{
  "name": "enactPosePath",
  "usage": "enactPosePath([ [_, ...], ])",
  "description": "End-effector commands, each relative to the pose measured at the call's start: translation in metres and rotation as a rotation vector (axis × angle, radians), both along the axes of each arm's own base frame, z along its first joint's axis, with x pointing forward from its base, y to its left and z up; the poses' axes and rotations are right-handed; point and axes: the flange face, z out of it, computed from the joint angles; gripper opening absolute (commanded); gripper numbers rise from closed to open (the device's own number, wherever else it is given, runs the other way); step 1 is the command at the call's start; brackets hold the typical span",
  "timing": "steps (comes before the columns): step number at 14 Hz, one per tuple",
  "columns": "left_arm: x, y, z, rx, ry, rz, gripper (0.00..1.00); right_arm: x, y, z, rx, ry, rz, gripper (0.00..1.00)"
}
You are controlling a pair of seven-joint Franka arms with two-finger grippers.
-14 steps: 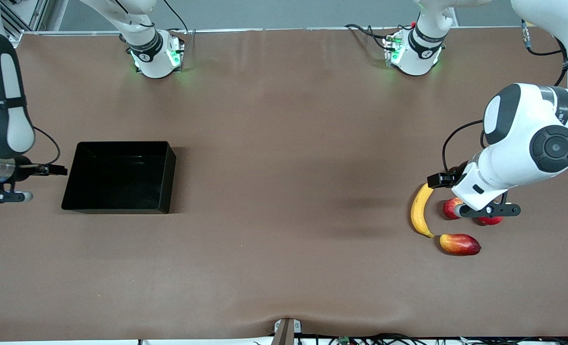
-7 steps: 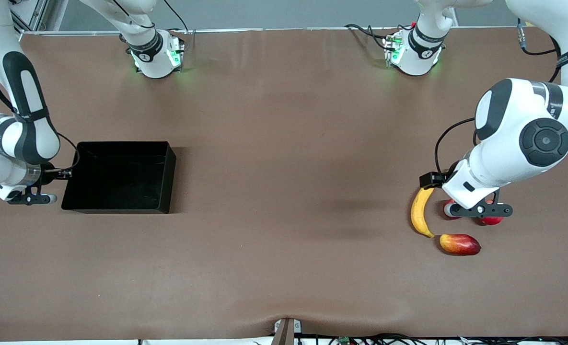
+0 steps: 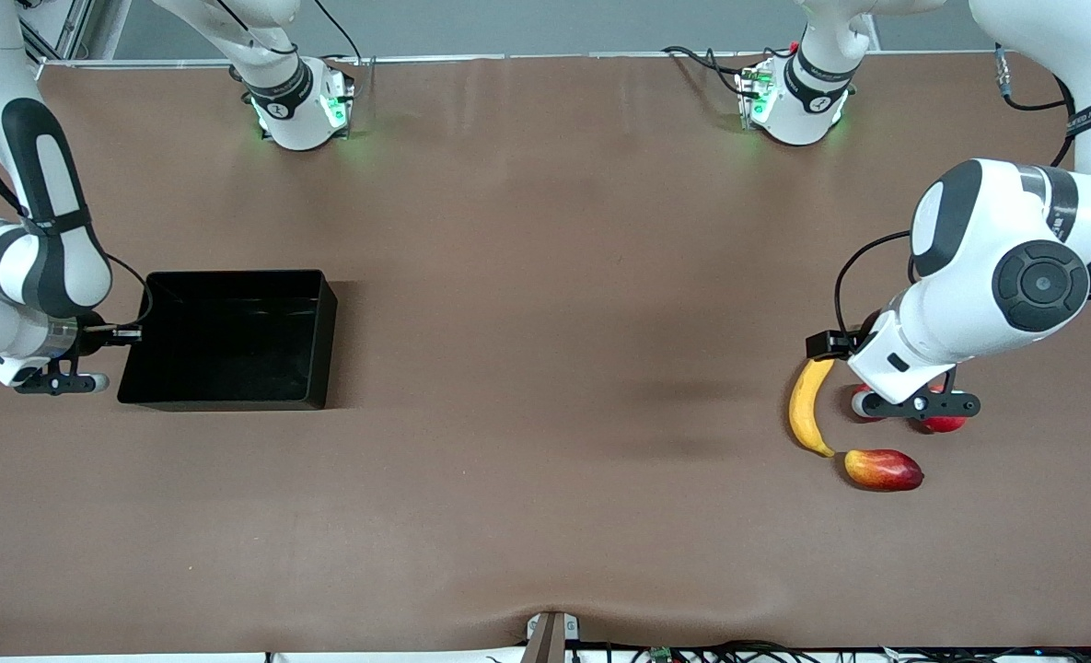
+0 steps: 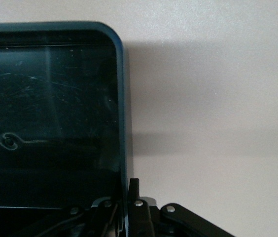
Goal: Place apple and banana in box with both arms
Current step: 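Push the black box toward the table middle with the right gripper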
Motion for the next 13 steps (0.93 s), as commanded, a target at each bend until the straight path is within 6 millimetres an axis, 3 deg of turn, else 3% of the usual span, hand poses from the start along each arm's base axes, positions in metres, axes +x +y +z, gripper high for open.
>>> enactPosePath([
  [1,-0.002,-0.006,-0.003,0.018,0.008,0.019,1.00,0.014,0.012,0.027,0.030,0.017,0.029,0.00],
  [5,0.009,-0.002,-0.034,0.009,0.011,0.030,1.00,0.041,0.048,0.089,0.171,0.050,0.001,0.00],
  [7,0.010,0.000,-0.035,0.005,0.009,0.035,1.00,0.050,0.070,0.100,0.183,0.043,0.029,0.00],
  [10,0.006,-0.002,-0.025,0.010,0.017,0.036,1.00,0.057,0.147,0.101,0.261,0.074,0.015,0.00],
  [13,0.006,0.001,-0.029,0.012,0.024,0.039,1.00,0.056,0.271,0.102,0.251,0.111,-0.001,0.00],
])
